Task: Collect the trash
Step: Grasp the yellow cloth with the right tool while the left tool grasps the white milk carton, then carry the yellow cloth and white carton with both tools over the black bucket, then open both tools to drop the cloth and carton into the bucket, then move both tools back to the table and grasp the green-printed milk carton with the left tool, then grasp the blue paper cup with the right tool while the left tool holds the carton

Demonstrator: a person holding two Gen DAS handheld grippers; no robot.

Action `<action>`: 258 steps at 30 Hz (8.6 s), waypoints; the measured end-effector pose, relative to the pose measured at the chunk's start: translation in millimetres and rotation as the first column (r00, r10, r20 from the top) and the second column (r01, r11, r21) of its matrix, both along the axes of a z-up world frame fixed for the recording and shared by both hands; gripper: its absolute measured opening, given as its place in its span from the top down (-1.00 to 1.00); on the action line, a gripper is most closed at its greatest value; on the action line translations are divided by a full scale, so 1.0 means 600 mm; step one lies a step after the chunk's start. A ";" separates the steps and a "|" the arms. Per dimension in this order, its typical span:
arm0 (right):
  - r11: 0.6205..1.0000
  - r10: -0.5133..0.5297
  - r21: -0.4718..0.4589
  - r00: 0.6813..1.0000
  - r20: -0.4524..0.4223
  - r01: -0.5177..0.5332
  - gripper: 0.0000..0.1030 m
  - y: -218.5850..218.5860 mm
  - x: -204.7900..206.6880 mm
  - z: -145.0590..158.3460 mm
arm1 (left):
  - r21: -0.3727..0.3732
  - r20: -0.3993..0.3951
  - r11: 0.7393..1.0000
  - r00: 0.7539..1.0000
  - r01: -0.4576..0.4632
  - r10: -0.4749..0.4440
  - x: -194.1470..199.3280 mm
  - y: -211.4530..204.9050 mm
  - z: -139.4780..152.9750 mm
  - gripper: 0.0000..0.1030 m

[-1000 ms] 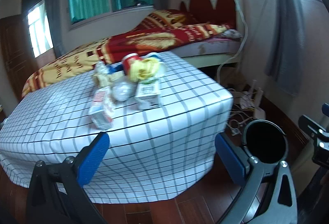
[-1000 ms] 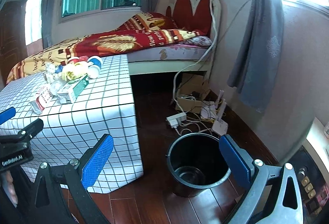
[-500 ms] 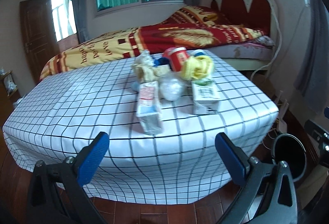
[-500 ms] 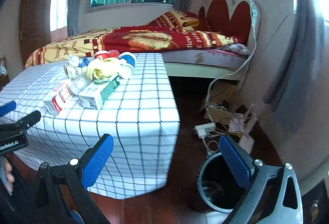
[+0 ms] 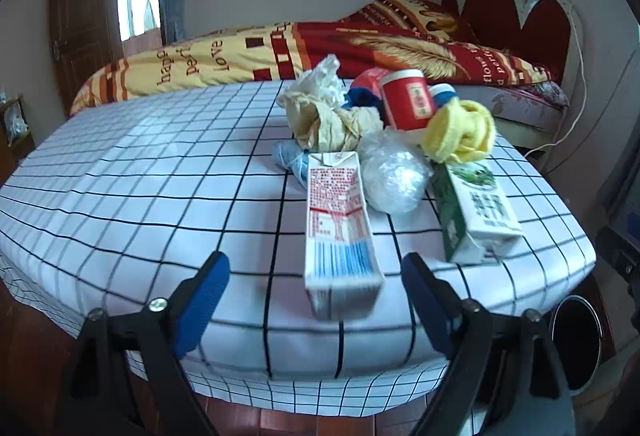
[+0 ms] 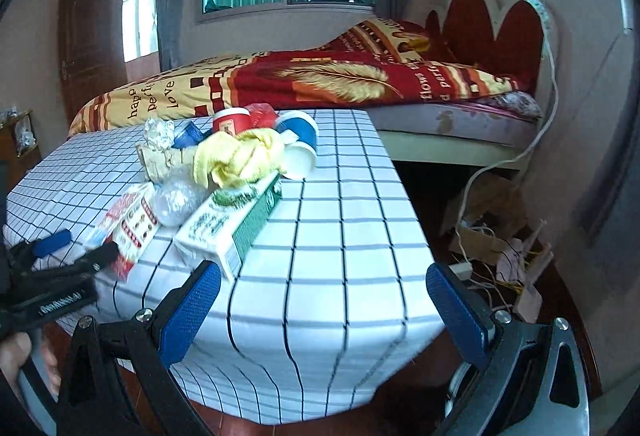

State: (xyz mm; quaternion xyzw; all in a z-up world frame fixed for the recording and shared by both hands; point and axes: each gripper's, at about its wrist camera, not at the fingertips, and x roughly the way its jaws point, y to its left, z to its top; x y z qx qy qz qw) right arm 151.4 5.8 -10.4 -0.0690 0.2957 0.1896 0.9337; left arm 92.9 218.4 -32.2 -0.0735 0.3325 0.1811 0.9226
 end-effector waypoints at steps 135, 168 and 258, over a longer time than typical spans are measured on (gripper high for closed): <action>0.876 -0.481 -0.207 0.795 -0.369 0.435 -1.00 -0.614 -0.011 -0.311 | -0.132 -0.260 0.678 0.634 0.723 -0.728 0.108 -0.607 -0.180 -0.99; 0.926 -0.376 -0.030 0.907 -0.191 0.377 -1.00 -0.487 -0.030 -0.150 | 0.008 -0.052 0.836 0.835 0.549 -0.548 0.049 -0.444 -0.013 -0.98; 0.998 0.058 0.051 0.977 -0.205 -0.048 -0.78 0.100 0.337 -0.035 | -0.074 0.137 0.989 0.981 -0.131 0.140 0.037 0.143 0.011 -0.07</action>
